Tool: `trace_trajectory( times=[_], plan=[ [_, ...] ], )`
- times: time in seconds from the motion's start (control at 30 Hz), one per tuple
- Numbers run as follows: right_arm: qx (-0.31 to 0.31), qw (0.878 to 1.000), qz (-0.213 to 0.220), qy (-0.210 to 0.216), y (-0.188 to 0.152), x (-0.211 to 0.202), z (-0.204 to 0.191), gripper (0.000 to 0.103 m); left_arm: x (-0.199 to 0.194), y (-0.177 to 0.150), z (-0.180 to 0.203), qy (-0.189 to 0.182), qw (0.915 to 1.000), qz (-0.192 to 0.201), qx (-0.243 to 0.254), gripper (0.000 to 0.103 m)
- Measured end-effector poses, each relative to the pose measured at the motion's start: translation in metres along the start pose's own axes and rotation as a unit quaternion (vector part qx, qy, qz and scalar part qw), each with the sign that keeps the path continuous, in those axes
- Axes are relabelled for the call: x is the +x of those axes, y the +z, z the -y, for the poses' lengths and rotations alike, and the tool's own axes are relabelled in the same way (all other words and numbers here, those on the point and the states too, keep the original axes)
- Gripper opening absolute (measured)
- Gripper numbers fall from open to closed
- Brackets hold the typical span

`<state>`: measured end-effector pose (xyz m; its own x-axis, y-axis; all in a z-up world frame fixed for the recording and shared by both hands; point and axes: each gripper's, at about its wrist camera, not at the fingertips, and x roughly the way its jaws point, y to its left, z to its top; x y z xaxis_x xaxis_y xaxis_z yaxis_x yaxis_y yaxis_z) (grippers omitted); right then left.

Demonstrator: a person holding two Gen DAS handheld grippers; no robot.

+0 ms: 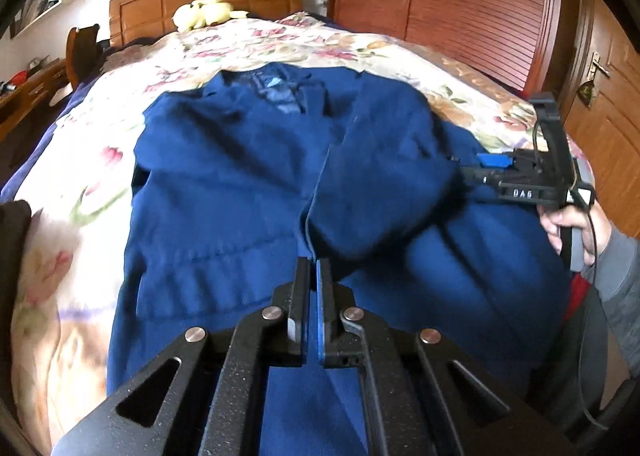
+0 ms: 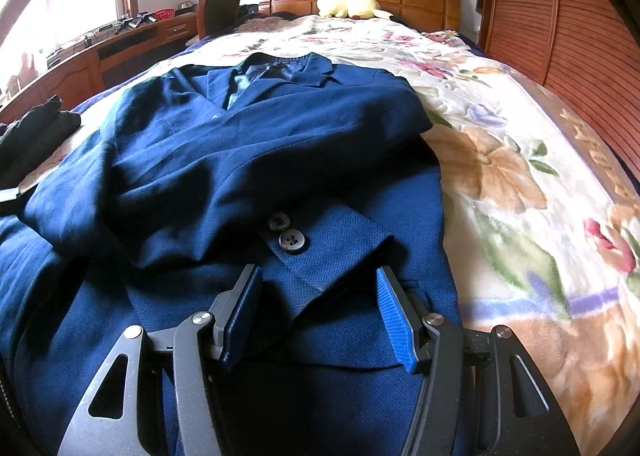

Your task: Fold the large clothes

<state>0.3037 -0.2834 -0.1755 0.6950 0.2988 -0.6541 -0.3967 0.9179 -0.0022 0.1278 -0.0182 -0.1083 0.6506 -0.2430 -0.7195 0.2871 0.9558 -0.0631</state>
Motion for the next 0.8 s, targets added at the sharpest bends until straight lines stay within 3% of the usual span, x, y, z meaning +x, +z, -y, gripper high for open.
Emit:
trace_trajectory(
  times=[0.4,0.57,0.8],
  plan=[
    [-0.002,1.000,0.002,-0.003,0.000,0.000,0.000,0.060,-0.020,-0.017,-0.005,0.004,0.9999,0.009,-0.012,0.003],
    [-0.024,1.000,-0.001,-0.015,0.005,-0.005,-0.008,0.060,-0.023,-0.023,-0.016,0.064,0.9978,-0.006,-0.016,0.003],
    [-0.081,0.996,0.043,0.019,0.034,-0.038,-0.050,0.060,-0.031,-0.040,-0.045,0.070,0.9963,-0.019,-0.046,0.006]
  ],
)
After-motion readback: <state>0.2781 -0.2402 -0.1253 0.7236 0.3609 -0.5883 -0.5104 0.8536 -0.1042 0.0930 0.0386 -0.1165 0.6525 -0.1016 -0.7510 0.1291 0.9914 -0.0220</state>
